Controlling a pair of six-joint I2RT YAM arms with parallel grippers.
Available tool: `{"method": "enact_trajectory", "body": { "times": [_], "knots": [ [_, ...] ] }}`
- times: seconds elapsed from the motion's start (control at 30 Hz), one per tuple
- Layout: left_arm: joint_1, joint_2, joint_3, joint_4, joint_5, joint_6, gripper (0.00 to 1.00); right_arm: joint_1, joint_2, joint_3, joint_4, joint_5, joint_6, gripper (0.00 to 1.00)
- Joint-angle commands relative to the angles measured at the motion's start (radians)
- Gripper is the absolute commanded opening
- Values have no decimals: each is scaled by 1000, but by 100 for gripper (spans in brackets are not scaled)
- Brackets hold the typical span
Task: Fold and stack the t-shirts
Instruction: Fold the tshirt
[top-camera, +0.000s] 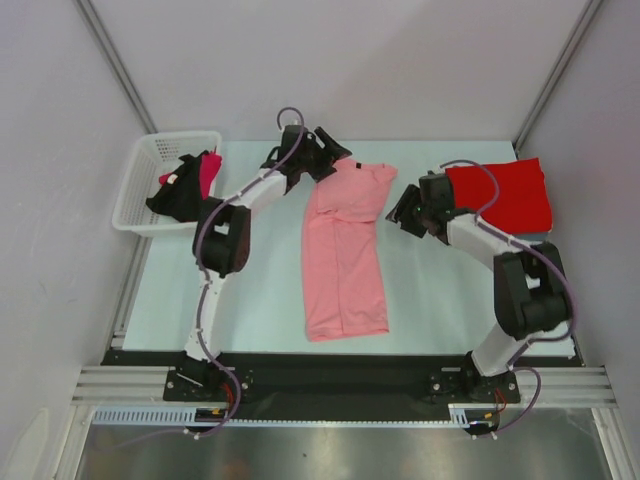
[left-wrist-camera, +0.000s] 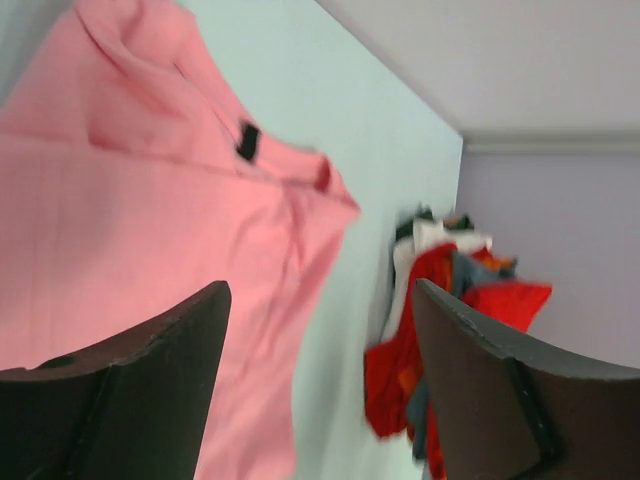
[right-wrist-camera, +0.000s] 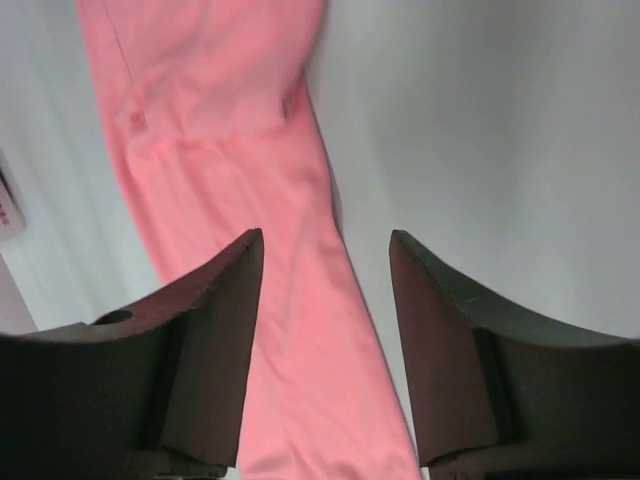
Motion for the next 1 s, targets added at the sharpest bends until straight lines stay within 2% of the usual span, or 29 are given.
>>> {"method": "enact_trajectory", "body": {
  "times": [0.0, 0.07, 0.1, 0.2, 0.3, 0.4, 0.43, 0.57, 0.63, 0.67, 0.8, 0.97],
  "knots": [
    [-9, -353, -194, -3, 114, 241, 79, -39, 155, 156, 107, -57, -3, 57],
    [-5, -465, -393, -11, 108, 312, 80, -56, 275, 271, 107, -63, -2, 56],
    [-5, -574, -547, 17, 99, 341, 80, -71, 321, 319, 96, -72, -2, 56],
    [-5, -703, -779, 60, 56, 385, 82, -88, 481, 489, 55, -81, 1, 54],
    [9, -809, -883, 34, 1, 435, 82, -100, 587, 600, 48, -95, 4, 49],
    [17, -868, -1025, 69, 22, 412, 81, -110, 684, 702, 26, -110, 9, 49],
    [14, -894, -1055, 93, 60, 406, 81, -111, 708, 730, 15, -111, 7, 49],
    [-17, -963, -1148, 104, 47, 407, 81, -111, 800, 830, -31, -98, 0, 48],
    [-29, -993, -1187, 57, 21, 425, 81, -113, 831, 853, -15, -100, -16, 32],
    [-35, -1032, -1205, 49, 9, 432, 81, -113, 841, 867, -10, -104, -20, 28],
    [-37, -1118, -1335, -1, -22, 439, 81, -123, 932, 992, -54, -91, -31, 0],
    [-77, -1202, -1496, 17, -1, 402, 81, -155, 1074, 1231, -73, -106, -33, 0]
  ]
}}
